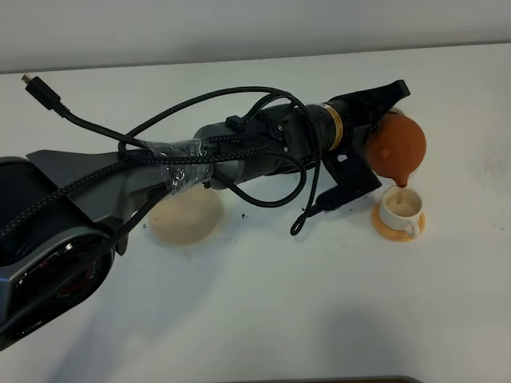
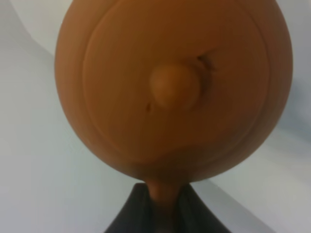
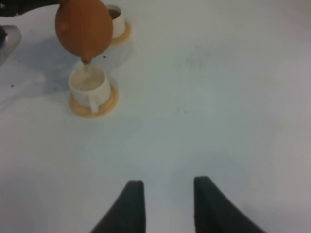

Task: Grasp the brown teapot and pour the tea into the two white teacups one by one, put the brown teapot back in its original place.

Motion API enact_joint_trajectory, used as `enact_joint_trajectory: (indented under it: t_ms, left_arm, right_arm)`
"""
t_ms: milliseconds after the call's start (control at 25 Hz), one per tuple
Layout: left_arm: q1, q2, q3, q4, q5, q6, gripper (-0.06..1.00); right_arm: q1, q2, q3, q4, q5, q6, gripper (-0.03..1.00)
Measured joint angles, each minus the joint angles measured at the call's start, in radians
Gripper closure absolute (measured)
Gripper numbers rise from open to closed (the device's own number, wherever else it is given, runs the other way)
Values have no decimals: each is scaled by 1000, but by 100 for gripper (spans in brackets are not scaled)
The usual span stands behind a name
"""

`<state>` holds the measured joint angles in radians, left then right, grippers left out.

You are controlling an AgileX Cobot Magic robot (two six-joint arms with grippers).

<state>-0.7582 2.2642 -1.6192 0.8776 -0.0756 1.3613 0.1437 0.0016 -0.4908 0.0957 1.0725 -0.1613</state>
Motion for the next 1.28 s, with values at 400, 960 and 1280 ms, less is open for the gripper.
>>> enact_joint_trajectory:
  t_ms: [400,960,1280]
  left_arm:
    - [0,0,0,48,-56,28,83]
    - [0,0,0,50,-98,186,83]
    - [0,0,0,50,-130,229,83]
  right_arm:
    - [0,0,0,0,0,0,73]
    - [0,0,0,0,0,0,73]
    - [0,0,0,0,0,0,73]
